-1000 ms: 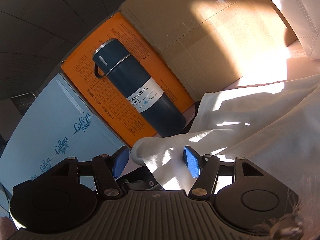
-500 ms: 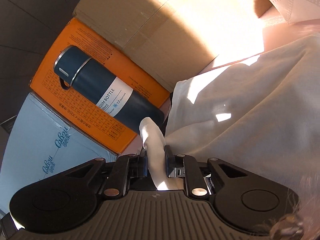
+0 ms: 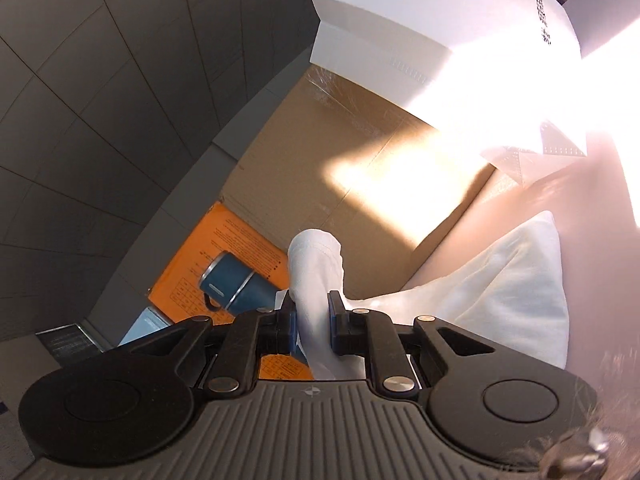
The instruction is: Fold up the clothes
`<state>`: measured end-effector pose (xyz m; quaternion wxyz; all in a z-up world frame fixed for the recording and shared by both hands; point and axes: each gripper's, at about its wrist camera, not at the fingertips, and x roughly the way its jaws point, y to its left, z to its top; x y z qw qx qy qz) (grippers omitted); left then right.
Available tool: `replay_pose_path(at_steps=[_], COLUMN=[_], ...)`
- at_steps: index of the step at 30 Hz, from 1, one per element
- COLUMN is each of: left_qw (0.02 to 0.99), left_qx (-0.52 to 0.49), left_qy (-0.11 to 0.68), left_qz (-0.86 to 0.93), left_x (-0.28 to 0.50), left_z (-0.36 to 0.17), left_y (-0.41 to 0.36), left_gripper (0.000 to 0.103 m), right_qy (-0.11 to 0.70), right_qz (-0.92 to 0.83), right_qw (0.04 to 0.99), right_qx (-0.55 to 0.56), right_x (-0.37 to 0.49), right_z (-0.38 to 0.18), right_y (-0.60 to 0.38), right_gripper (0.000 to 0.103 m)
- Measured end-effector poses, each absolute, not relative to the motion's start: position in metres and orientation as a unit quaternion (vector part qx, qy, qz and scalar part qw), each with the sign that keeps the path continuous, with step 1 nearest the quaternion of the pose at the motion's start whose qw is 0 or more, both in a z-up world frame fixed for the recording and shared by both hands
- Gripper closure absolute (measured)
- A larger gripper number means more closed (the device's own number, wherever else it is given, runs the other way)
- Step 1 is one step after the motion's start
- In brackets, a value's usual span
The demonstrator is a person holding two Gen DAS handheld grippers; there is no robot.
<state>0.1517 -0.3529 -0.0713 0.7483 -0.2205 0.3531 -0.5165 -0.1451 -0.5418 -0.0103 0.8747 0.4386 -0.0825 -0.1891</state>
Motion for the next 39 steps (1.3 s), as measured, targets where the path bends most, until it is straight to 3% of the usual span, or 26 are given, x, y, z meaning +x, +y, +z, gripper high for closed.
replay_pose_path(at_steps=[13, 24, 28, 39], left_qw=[0.745, 0.826, 0.854, 0.890], left_qx=[-0.373, -0.396, -0.395, -0.307], left_qy=[0.162, 0.039, 0.041, 0.179], left_qz=[-0.529, -0.400, -0.338, -0.287], left_x=[0.132, 0.104, 0.099, 0.046], left_z=[0.017, 0.064, 0.063, 0.008], left_y=[-0.252, -0.116, -0.070, 0.007], left_gripper=[0.099, 0.099, 0.099, 0.099], right_qy=[-0.226, -0.178, -0.141, -0.069], right_qz=[-0.197, -0.141, -0.121, -0.087], right_qw=[0.876, 0.880, 0.877, 0.866], right_qx=[0.379, 0.417, 0.443, 0.487], right_x=[-0.265, -0.233, -0.206, -0.215], right_z=[0.084, 0.068, 0.046, -0.025], right_y=[-0.474, -0.458, -0.456, -0.458], right_gripper=[0.091, 0.091, 0.092, 0.092])
